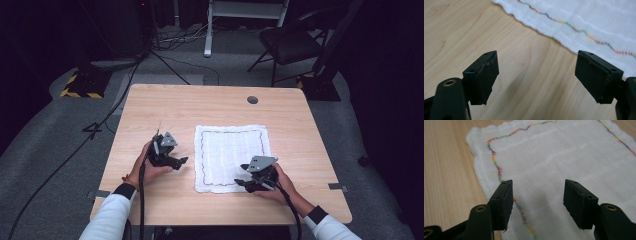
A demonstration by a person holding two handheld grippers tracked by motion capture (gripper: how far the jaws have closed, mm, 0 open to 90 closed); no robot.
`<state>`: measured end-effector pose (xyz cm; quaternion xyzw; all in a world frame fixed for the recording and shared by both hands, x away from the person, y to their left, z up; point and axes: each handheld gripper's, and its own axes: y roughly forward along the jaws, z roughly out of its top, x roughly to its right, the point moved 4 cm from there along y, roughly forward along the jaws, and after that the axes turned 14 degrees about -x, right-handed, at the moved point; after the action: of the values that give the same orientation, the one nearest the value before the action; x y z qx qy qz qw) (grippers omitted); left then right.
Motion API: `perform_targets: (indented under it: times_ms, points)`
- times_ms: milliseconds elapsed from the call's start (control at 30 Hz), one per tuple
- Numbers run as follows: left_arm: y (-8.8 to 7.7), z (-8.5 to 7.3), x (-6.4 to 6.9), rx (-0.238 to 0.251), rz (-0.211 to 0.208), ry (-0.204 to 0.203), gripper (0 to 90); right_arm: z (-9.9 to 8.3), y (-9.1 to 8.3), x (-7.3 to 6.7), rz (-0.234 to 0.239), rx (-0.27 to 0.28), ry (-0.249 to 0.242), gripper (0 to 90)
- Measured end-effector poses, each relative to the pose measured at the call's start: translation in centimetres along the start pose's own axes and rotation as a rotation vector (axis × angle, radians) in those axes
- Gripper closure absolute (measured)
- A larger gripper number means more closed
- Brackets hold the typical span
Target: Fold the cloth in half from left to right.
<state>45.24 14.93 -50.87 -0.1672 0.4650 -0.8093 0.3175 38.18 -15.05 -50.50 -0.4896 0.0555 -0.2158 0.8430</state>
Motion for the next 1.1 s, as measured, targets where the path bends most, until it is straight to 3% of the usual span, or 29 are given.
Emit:
perform_targets:
  times_ms: [200, 367, 433, 567, 733, 900, 1100]
  points:
    - [1.8, 3.5, -1.5, 0.013, 0.023, -0.030, 20.0, 2.3, 1.4, -1.9, 0.032, 0.006, -0.070, 42.2]
    - [4.0, 6.0, -2.3, -0.022, 0.051, -0.022, 20.0, 3.7, 3.0, -3.6, 0.062, -0.004, -0.127, 42.6]
    - [4.5, 6.9, -2.5, 0.001, 0.018, -0.062, 19.7, 4.1, 3.3, -4.2, 0.068, -0.003, -0.144, 42.8]
    - [5.5, 8.4, -3.3, 0.025, 0.042, -0.107, 19.5, 4.9, 3.5, -4.9, 0.076, 0.009, -0.160, 43.0]
    - [6.8, 8.5, -4.5, 0.018, 0.101, -0.155, 19.7, 6.1, 3.9, -5.6, 0.091, 0.025, -0.172, 42.2]
    - [7.3, 7.7, -5.0, 0.000, 0.053, -0.188, 19.1, 7.0, 4.7, -6.4, 0.106, 0.027, -0.192, 41.9]
    - [7.3, 7.7, -4.9, -0.002, 0.040, -0.180, 22.0, 7.8, 5.6, -6.9, 0.100, 0.014, -0.189, 43.1]
